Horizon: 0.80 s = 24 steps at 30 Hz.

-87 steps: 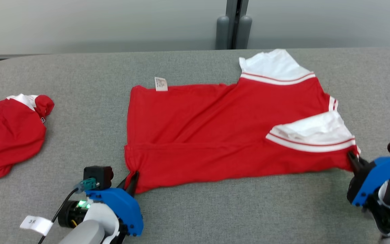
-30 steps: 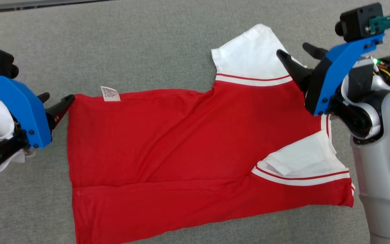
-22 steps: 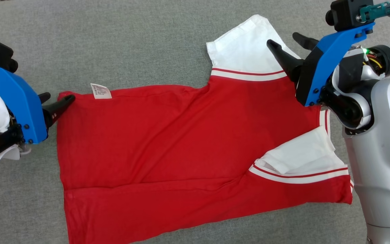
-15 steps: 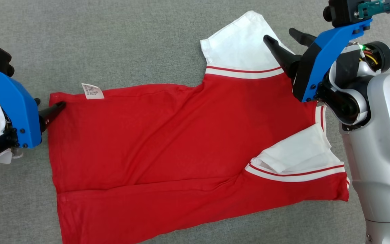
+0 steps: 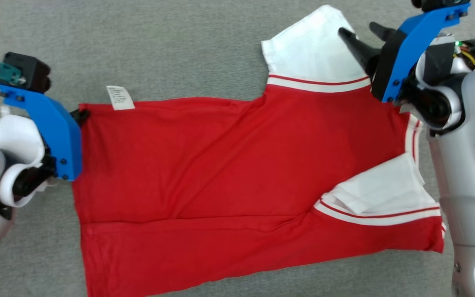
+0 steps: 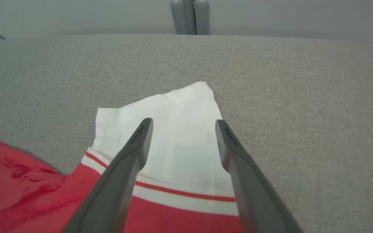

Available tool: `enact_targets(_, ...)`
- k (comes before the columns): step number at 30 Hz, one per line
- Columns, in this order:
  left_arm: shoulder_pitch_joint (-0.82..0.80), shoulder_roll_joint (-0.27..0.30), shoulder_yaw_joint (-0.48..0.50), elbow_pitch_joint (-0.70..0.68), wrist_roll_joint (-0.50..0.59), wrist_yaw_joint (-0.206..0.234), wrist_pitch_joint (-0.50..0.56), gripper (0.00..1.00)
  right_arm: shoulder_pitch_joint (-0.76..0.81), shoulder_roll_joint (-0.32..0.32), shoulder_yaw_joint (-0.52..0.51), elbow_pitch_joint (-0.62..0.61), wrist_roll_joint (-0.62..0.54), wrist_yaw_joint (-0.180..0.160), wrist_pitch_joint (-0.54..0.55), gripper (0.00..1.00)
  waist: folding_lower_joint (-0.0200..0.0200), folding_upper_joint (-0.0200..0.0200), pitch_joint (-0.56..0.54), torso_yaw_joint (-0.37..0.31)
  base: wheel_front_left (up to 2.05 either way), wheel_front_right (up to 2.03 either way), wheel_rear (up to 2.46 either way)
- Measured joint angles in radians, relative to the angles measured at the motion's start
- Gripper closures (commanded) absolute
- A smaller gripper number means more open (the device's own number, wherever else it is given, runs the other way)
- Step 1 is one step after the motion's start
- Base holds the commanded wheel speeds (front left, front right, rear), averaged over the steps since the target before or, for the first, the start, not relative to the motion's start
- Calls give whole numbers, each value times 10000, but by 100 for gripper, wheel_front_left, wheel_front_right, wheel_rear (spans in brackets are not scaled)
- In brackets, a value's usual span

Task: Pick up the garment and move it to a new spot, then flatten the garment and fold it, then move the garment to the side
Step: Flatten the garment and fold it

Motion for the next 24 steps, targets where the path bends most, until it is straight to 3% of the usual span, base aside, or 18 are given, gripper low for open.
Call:
enact_targets(11, -400, -1632, -612, 130, 700, -702, -1342, 100, -2127, -284, -2002, 2309, -2217, 0, 537, 0, 2, 0, 405, 1544, 0, 0, 0)
enact_targets(19, -717, -2449, -782, 276, 961, -1104, -2313, 100, -2587, -520, -2920, 2915, -3981, 0, 1425, 0, 2, 0, 1045, 2535, 0, 0, 0)
enact_targets(20, -718, -2495, -782, 297, 961, -1139, -2380, 100, -2588, -518, -2934, 2913, -4111, 0, 1505, 7, 2, 0, 1080, 2566, 0, 0, 0)
enact_targets(22, -740, -2537, -794, 351, 961, -1172, -2458, 100, -2592, -477, -2847, 2897, -4186, 0, 1737, 100, 1, 0, 1112, 2572, 0, 0, 0)
enact_targets(24, -749, -2535, -802, 424, 978, -1183, -2566, 100, -2582, -439, -2640, 2817, -4144, 0, 1829, 100, 0, 0, 1119, 2526, 0, 0, 0)
